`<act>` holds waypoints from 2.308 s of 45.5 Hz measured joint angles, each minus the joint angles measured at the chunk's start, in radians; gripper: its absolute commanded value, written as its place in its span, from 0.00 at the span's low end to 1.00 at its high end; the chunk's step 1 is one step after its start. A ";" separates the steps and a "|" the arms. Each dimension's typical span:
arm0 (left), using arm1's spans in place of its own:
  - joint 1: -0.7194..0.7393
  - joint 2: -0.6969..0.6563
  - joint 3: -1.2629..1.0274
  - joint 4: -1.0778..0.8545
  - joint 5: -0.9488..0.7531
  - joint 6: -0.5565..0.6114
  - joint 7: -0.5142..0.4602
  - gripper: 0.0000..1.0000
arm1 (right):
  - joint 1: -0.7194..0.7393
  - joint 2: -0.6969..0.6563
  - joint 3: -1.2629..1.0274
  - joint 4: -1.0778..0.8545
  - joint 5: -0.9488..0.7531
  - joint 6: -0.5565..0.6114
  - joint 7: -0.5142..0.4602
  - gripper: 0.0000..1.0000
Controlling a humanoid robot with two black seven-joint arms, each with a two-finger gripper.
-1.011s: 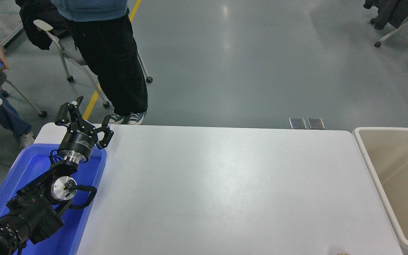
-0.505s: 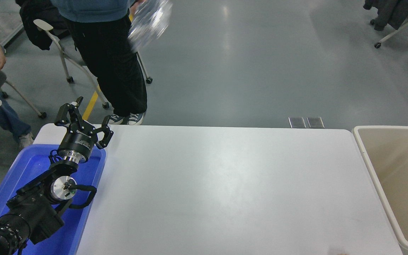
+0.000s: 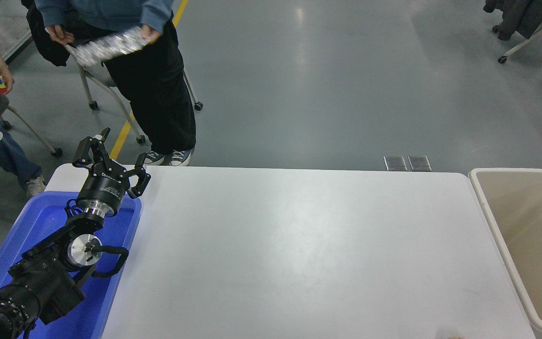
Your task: Dispose of the paper cup in the dustbin
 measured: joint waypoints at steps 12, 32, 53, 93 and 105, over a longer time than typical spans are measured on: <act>0.000 0.000 0.000 0.000 0.000 0.000 0.000 1.00 | -0.022 0.011 0.023 -0.009 0.004 0.004 -0.020 0.00; 0.000 0.000 0.000 0.000 0.000 0.000 0.000 1.00 | -0.034 0.023 0.039 -0.015 0.010 0.005 -0.066 0.77; 0.000 0.000 0.000 0.000 0.000 0.000 0.000 1.00 | -0.034 0.025 0.057 -0.019 0.011 -0.004 -0.086 1.00; 0.000 0.000 0.000 0.000 0.000 0.000 0.000 1.00 | 0.066 0.027 0.378 -0.076 0.079 0.131 -0.082 1.00; 0.000 0.000 0.001 0.000 0.000 0.000 0.000 1.00 | 0.102 -0.057 0.740 0.163 0.114 0.168 -0.079 1.00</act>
